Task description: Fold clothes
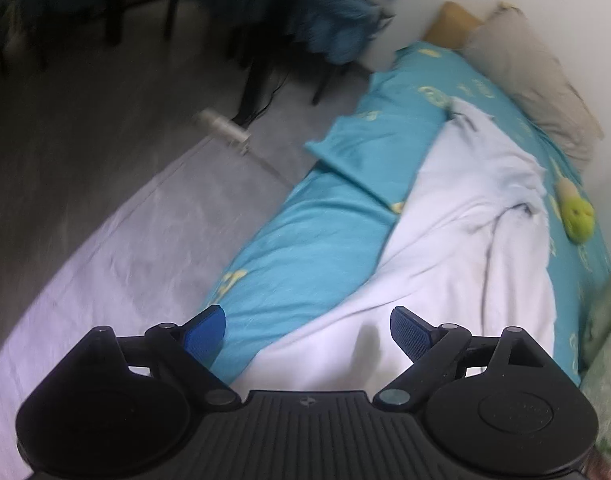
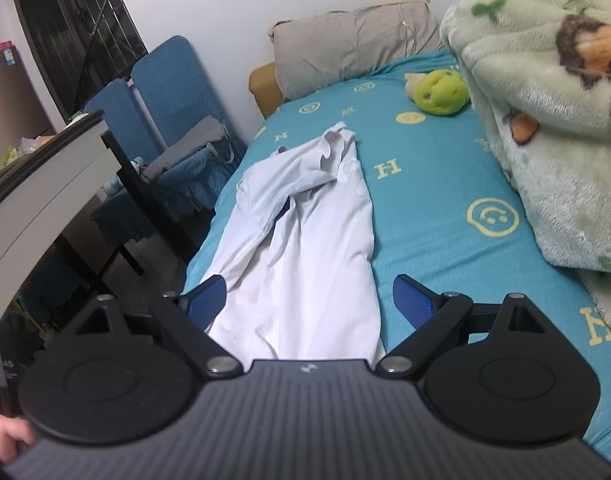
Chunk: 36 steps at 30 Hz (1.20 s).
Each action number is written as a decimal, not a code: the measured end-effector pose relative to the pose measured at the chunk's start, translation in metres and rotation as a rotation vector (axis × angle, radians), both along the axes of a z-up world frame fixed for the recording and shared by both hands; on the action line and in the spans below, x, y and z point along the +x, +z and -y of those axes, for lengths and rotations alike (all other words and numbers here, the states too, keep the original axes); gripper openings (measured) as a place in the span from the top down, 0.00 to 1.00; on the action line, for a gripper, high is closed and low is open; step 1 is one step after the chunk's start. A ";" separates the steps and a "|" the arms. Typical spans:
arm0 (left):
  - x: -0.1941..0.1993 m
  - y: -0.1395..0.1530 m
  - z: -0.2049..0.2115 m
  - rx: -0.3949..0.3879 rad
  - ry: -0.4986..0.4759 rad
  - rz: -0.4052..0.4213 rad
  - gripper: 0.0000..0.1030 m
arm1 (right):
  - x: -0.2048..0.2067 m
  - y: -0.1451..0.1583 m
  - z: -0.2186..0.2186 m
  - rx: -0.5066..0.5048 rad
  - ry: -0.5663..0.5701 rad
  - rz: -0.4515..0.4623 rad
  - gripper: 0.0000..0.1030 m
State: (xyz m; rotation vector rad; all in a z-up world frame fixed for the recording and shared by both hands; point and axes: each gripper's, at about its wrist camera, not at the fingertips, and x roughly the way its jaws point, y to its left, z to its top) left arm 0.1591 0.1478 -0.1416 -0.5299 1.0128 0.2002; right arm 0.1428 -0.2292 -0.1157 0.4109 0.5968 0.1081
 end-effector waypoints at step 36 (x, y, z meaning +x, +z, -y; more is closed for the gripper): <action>-0.103 0.082 0.176 0.493 -0.638 0.304 0.99 | 0.011 -0.024 0.033 0.245 -0.087 -0.128 0.11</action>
